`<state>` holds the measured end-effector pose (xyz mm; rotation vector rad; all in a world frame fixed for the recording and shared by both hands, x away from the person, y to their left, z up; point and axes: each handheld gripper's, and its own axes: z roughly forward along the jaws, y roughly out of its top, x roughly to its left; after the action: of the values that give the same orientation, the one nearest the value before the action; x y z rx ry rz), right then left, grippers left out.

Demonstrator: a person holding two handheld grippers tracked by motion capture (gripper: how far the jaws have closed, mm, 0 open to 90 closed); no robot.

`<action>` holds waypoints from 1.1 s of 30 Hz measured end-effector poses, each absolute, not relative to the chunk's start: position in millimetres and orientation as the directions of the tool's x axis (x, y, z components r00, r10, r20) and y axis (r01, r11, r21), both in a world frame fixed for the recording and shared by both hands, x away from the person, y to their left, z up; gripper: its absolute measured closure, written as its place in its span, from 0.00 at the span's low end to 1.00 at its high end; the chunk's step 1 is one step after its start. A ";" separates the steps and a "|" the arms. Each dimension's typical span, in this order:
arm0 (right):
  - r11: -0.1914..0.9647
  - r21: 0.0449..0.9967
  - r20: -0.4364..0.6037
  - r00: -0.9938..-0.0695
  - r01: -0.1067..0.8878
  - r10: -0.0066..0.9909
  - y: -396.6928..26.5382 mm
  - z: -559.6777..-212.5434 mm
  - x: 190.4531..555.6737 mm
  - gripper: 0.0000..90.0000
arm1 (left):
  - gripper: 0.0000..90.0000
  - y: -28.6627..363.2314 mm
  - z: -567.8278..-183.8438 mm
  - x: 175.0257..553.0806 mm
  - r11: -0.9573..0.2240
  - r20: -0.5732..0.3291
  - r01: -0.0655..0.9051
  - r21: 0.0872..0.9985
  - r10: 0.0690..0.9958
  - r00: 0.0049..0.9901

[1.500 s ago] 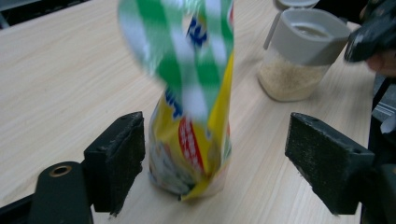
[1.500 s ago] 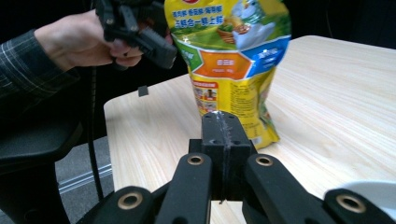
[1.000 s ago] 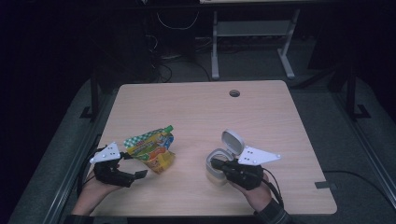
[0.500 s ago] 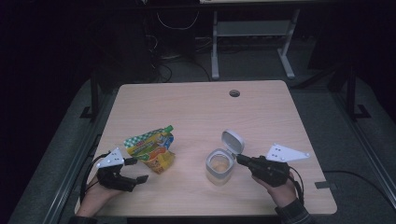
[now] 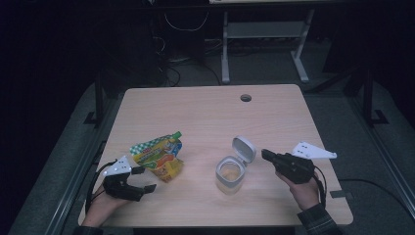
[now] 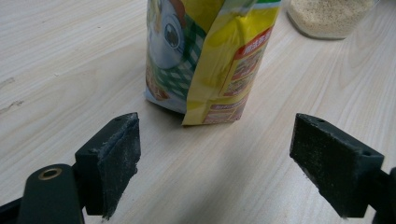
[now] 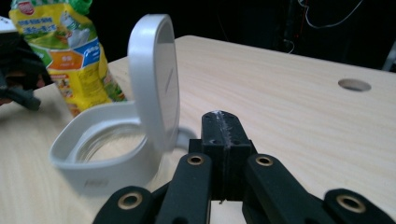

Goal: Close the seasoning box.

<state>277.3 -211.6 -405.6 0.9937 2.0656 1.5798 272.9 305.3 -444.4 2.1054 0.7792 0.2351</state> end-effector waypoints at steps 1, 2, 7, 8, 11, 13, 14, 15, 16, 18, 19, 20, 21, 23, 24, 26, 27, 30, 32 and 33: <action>0.125 0.943 0.130 -0.689 0.307 0.713 -209.8 -405.2 280.1 1.00 | 0.18 304.7 -444.5 272.7 -0.438 -0.112 0.448 0.780 0.607 0.787; 0.120 0.944 0.136 -0.692 0.309 0.709 -208.0 -404.8 282.7 1.00 | 0.18 304.4 -444.4 272.8 -0.441 -0.108 0.445 0.780 0.605 0.789; 0.138 0.950 0.117 -0.729 0.280 0.674 -195.3 -399.7 277.3 1.00 | 0.18 304.6 -445.3 273.1 -0.437 -0.115 0.449 0.780 0.605 0.788; 0.140 0.949 0.121 -0.739 0.281 0.663 -193.6 -399.2 275.8 1.00 | 0.18 304.8 -445.5 273.3 -0.437 -0.115 0.449 0.779 0.605 0.788; 0.141 0.951 0.121 -0.754 0.274 0.645 -190.2 -398.9 274.1 1.00 | 0.18 304.3 -445.1 272.7 -0.437 -0.114 0.448 0.780 0.605 0.788; 0.146 0.953 0.117 -0.764 0.267 0.635 -189.2 -399.1 273.7 1.00 | 0.18 303.9 -444.8 272.7 -0.437 -0.115 0.449 0.780 0.604 0.788; 0.146 0.953 0.115 -0.764 0.265 0.635 -188.7 -399.2 273.3 1.00 | 0.18 303.8 -444.9 272.7 -0.436 -0.116 0.449 0.780 0.605 0.788; 0.145 0.953 0.118 -0.768 0.265 0.630 -188.6 -399.3 273.0 1.00 | 0.18 303.7 -445.1 272.9 -0.437 -0.116 0.449 0.779 0.604 0.788; 0.148 0.952 0.117 -0.768 0.266 0.630 -188.2 -399.2 272.6 1.00 | 0.18 303.9 -445.2 273.0 -0.441 -0.114 0.449 0.777 0.603 0.789; 0.147 0.952 0.118 -0.768 0.267 0.630 -188.5 -399.5 272.6 1.00 | 0.18 304.2 -445.5 273.1 -0.442 -0.114 0.449 0.776 0.603 0.789; 0.147 0.953 0.117 -0.767 0.266 0.631 -188.8 -399.7 272.5 1.00 | 0.18 304.3 -445.5 273.1 -0.439 -0.114 0.449 0.778 0.604 0.789; 0.145 0.954 0.118 -0.772 0.263 0.624 -189.1 -399.8 272.5 1.00 | 0.18 304.2 -445.3 272.9 -0.436 -0.116 0.450 0.780 0.605 0.788; 0.148 0.956 0.113 -0.786 0.252 0.608 -189.0 -399.4 271.8 1.00 | 0.18 304.3 -445.2 272.9 -0.434 -0.117 0.450 0.780 0.605 0.787; 0.162 0.957 0.095 -0.790 0.240 0.606 -186.1 -397.5 269.3 1.00 | 0.18 304.4 -445.4 273.0 -0.431 -0.121 0.451 0.782 0.604 0.787; 0.162 0.958 0.093 -0.788 0.238 0.608 -185.5 -397.4 268.9 1.00 | 0.18 304.3 -445.4 272.7 -0.432 -0.120 0.451 0.781 0.605 0.787; 0.155 0.957 0.100 -0.784 0.243 0.613 -185.8 -398.3 269.3 1.00 | 0.18 304.3 -445.9 272.7 -0.433 -0.121 0.452 0.780 0.604 0.788; 0.153 0.957 0.104 -0.781 0.248 0.616 -186.8 -398.8 269.7 1.00 | 0.18 304.5 -446.0 272.8 -0.435 -0.120 0.451 0.779 0.604 0.788; 0.146 0.957 0.105 -0.768 0.251 0.632 -192.3 -399.9 271.1 1.00 | 0.18 305.3 -446.3 272.8 -0.437 -0.120 0.453 0.777 0.603 0.788; 0.141 0.954 0.111 -0.750 0.264 0.651 -197.0 -401.4 271.7 0.99 | 0.18 305.5 -446.6 272.7 -0.436 -0.123 0.456 0.776 0.604 0.787; 0.139 0.953 0.115 -0.746 0.269 0.656 -199.1 -402.5 272.0 0.98 | 0.18 305.5 -446.8 272.8 -0.437 -0.123 0.456 0.775 0.605 0.787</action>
<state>272.0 -199.1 -402.5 0.8942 2.0923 1.6384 272.8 305.5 -446.8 2.1061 0.7860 0.2169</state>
